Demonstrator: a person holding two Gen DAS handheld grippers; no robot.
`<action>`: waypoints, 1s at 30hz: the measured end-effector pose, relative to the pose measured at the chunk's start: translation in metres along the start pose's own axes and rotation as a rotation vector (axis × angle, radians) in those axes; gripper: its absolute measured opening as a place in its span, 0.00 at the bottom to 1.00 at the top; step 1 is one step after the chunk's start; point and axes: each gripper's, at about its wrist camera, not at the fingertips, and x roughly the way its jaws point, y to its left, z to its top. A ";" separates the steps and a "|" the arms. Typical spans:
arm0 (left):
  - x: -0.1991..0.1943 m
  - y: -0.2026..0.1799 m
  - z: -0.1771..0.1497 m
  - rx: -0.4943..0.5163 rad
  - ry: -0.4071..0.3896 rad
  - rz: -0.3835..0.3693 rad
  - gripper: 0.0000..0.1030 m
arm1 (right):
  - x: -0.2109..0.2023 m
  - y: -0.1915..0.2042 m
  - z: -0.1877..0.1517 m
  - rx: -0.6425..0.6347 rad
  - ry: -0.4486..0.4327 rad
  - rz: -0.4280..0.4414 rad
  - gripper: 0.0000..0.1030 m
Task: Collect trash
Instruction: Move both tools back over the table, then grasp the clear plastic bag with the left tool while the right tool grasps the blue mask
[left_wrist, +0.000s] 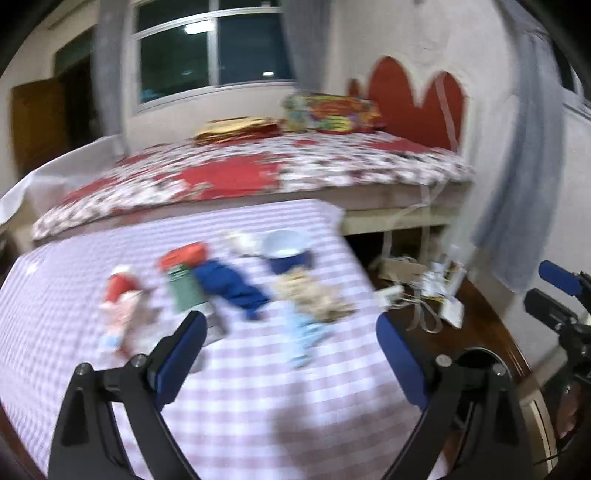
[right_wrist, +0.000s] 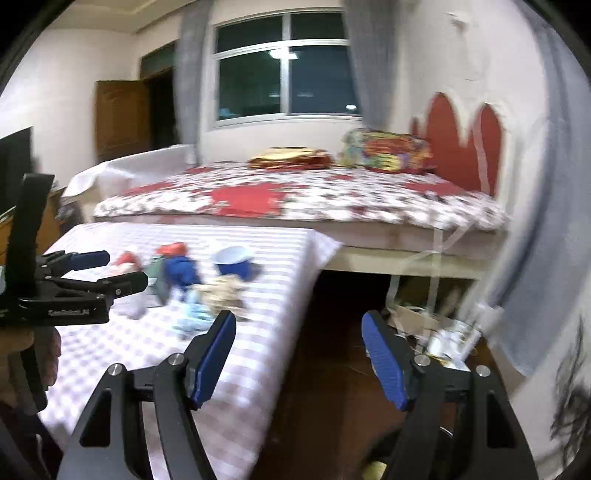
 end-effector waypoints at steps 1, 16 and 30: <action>0.000 0.011 -0.004 -0.011 0.003 0.023 0.91 | 0.005 0.010 0.003 -0.009 0.004 0.030 0.70; -0.014 0.123 -0.050 -0.160 0.031 0.173 0.91 | 0.067 0.094 0.033 -0.029 0.192 0.122 0.70; 0.039 0.144 -0.067 -0.207 0.154 0.054 0.76 | 0.157 0.121 0.002 -0.013 0.398 0.098 0.59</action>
